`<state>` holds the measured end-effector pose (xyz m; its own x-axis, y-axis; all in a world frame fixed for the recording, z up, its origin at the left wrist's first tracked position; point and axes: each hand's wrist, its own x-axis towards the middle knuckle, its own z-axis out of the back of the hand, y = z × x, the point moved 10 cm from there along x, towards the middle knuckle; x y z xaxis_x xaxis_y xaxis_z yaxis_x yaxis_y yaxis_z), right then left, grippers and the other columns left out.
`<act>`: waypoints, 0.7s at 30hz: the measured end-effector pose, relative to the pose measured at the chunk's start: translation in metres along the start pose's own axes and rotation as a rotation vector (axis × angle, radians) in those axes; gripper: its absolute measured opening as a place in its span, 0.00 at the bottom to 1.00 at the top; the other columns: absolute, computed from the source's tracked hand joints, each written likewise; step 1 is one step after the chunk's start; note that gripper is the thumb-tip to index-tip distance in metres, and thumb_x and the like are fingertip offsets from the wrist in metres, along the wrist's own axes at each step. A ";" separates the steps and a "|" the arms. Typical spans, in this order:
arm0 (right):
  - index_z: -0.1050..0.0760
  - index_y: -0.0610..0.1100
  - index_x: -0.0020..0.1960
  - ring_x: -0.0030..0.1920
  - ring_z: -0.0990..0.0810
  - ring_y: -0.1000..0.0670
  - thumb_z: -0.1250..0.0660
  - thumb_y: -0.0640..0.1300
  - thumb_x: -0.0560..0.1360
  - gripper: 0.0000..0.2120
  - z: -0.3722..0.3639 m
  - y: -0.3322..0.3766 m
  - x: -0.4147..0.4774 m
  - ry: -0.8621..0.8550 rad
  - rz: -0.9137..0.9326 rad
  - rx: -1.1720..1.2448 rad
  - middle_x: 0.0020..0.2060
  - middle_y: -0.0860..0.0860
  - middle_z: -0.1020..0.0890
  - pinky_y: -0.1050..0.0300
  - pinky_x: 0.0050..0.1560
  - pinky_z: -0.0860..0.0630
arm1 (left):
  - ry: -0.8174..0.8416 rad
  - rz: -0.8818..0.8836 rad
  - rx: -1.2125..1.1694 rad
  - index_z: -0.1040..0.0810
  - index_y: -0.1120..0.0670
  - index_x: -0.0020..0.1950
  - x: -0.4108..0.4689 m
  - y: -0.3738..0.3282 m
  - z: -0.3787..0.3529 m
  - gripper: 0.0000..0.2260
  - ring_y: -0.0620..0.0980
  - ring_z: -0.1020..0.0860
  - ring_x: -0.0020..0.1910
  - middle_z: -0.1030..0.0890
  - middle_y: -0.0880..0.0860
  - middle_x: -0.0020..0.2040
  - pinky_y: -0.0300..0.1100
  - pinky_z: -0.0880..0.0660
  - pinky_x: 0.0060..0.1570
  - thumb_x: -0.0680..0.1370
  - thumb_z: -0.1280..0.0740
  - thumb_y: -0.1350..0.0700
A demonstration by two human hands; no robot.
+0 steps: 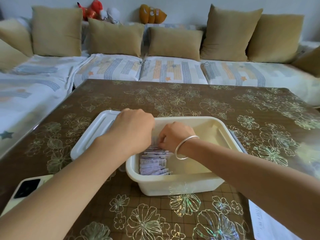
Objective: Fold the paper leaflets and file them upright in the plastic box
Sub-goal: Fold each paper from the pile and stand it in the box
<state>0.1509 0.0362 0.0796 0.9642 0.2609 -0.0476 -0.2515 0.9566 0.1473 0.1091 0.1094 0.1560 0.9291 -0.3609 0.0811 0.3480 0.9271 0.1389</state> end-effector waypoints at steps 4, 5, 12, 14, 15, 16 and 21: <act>0.16 0.54 0.46 0.44 0.19 0.46 0.34 0.53 0.72 0.08 -0.010 -0.002 0.002 0.043 -0.034 0.071 0.42 0.53 0.16 0.56 0.46 0.21 | -0.161 0.108 -0.158 0.19 0.44 0.56 -0.023 0.013 0.004 0.13 0.50 0.24 0.55 0.18 0.47 0.52 0.46 0.32 0.59 0.78 0.39 0.58; 0.16 0.53 0.45 0.43 0.19 0.47 0.34 0.53 0.72 0.08 -0.014 -0.002 0.002 0.079 -0.033 0.090 0.38 0.53 0.17 0.57 0.44 0.21 | -0.190 0.122 -0.200 0.19 0.44 0.55 -0.031 0.010 0.003 0.13 0.49 0.24 0.54 0.17 0.47 0.51 0.46 0.32 0.58 0.78 0.39 0.57; 0.17 0.49 0.45 0.34 0.23 0.52 0.35 0.45 0.75 0.08 0.024 -0.022 -0.020 -0.032 -0.065 0.245 0.26 0.57 0.24 0.60 0.40 0.25 | -0.399 0.140 -0.439 0.20 0.47 0.48 -0.068 -0.024 -0.002 0.09 0.47 0.24 0.42 0.19 0.44 0.42 0.46 0.29 0.46 0.79 0.40 0.56; 0.18 0.42 0.46 0.38 0.17 0.49 0.37 0.41 0.75 0.09 0.022 -0.039 -0.025 0.013 -0.178 0.293 0.34 0.51 0.16 0.54 0.44 0.19 | -0.445 0.194 -0.451 0.20 0.49 0.50 -0.071 -0.025 -0.005 0.10 0.49 0.23 0.45 0.19 0.46 0.45 0.47 0.29 0.48 0.78 0.40 0.57; 0.20 0.38 0.49 0.43 0.16 0.45 0.38 0.41 0.76 0.09 0.015 -0.046 -0.029 0.090 -0.246 0.337 0.41 0.46 0.15 0.50 0.47 0.19 | -0.474 0.246 -0.448 0.20 0.49 0.52 -0.074 -0.020 -0.006 0.11 0.50 0.24 0.49 0.19 0.46 0.48 0.48 0.30 0.52 0.77 0.41 0.58; 0.23 0.36 0.53 0.48 0.17 0.42 0.39 0.41 0.78 0.11 0.005 -0.047 -0.033 0.190 -0.300 0.392 0.48 0.43 0.16 0.47 0.52 0.20 | -0.508 0.303 -0.449 0.21 0.50 0.55 -0.077 -0.013 -0.006 0.12 0.51 0.25 0.53 0.20 0.48 0.52 0.50 0.31 0.57 0.77 0.41 0.58; 0.27 0.37 0.53 0.39 0.17 0.41 0.45 0.41 0.81 0.10 -0.032 -0.016 -0.050 0.487 -0.443 0.645 0.45 0.39 0.19 0.49 0.40 0.18 | -0.497 0.614 -0.999 0.31 0.51 0.69 -0.089 0.033 -0.044 0.16 0.50 0.32 0.67 0.30 0.50 0.68 0.46 0.35 0.63 0.82 0.46 0.54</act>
<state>0.1036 0.0118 0.0478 0.7824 0.0543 -0.6204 0.3686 0.7626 0.5316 0.0439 0.1766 0.1095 0.8987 0.3550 0.2575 0.0226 0.5489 -0.8356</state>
